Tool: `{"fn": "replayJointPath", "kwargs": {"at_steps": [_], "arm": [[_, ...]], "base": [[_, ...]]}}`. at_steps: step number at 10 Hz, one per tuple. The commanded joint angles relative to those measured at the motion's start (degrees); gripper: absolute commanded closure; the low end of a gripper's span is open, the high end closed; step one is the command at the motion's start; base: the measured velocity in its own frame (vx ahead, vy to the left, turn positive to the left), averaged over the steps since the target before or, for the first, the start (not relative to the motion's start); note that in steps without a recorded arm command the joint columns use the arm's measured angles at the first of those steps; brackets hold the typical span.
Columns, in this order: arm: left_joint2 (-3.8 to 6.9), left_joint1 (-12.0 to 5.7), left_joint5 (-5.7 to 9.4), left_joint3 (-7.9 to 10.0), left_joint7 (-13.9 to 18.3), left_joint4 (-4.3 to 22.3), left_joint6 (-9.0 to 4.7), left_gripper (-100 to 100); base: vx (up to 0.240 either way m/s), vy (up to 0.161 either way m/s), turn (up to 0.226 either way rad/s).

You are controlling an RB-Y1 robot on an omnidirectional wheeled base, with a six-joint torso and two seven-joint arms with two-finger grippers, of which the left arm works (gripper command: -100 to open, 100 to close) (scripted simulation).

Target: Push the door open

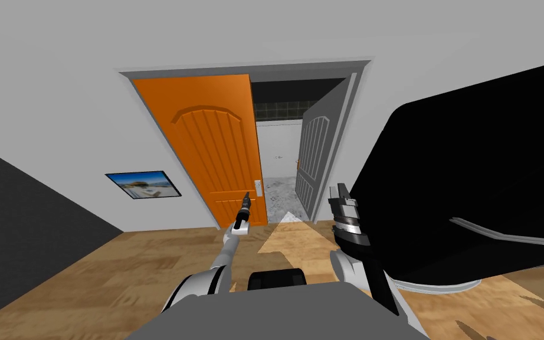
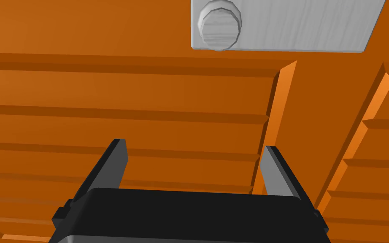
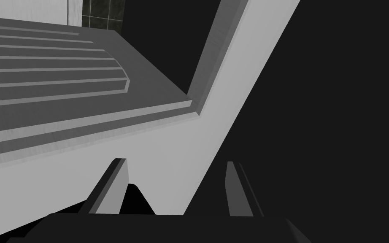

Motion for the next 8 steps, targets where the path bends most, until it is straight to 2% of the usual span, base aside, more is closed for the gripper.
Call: {"fn": "replayJointPath", "kwargs": {"at_steps": [1, 4, 5, 6, 7, 8], "arm": [[-0.34, -0.9, -0.12, 0.27, 0.0, 1.6, -0.13, -100], [-1.78, -3.59, -0.47, 1.12, 0.0, 6.2, -0.33, -100], [-1.91, -3.8, -0.5, 1.19, 0.0, 6.6, -0.35, -100], [-1.67, -3.82, -0.41, 1.2, 0.0, 6.5, -0.38, -100], [0.01, -3.98, -0.34, 1.35, -0.1, 6.8, -0.49, -100], [0.78, -3.99, -0.31, 1.41, -0.1, 6.8, -0.47, -100]], "base": [[0.062, -0.023, -0.009], [0.097, -0.016, -0.014], [0.093, -0.01, -0.003], [0.036, -0.003, -0.001], [0.09, -0.002, -0.021], [0.151, -0.006, -0.02]]}}
